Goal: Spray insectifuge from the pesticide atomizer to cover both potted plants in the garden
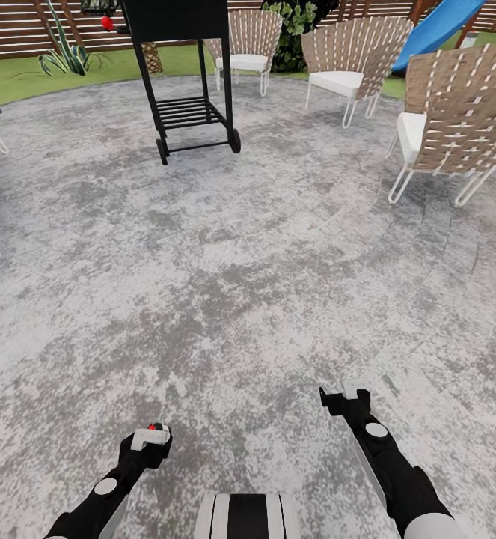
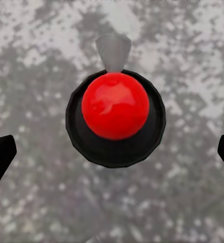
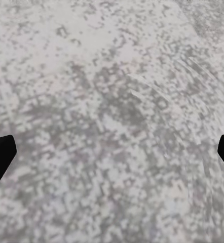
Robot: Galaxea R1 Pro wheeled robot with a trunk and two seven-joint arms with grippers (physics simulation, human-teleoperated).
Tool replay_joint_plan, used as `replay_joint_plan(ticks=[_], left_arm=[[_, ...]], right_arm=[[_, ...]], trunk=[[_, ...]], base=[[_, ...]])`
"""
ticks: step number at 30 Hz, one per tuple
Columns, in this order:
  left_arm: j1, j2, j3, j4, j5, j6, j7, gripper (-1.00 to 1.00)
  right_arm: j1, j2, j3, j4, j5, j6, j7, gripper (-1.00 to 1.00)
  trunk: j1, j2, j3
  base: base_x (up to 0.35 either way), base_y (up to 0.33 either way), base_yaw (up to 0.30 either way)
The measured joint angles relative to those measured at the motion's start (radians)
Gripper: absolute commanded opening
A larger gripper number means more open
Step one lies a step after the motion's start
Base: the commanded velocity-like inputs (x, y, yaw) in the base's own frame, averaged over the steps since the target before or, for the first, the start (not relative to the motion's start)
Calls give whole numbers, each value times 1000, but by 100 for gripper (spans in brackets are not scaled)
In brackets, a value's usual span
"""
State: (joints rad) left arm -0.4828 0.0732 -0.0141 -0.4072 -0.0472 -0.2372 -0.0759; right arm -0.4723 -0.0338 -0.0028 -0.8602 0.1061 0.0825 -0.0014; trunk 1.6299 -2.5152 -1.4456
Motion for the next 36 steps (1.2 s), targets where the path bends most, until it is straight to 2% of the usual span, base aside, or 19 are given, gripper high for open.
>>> replay_joint_plan(ticks=[36], left_arm=[[0, 0, 0, -1, 1, 0, -1, 100]], right_arm=[[0, 0, 0, 3, 0, 0, 0, 100]], trunk=[[0, 0, 11]], base=[[6, 0, 0]])
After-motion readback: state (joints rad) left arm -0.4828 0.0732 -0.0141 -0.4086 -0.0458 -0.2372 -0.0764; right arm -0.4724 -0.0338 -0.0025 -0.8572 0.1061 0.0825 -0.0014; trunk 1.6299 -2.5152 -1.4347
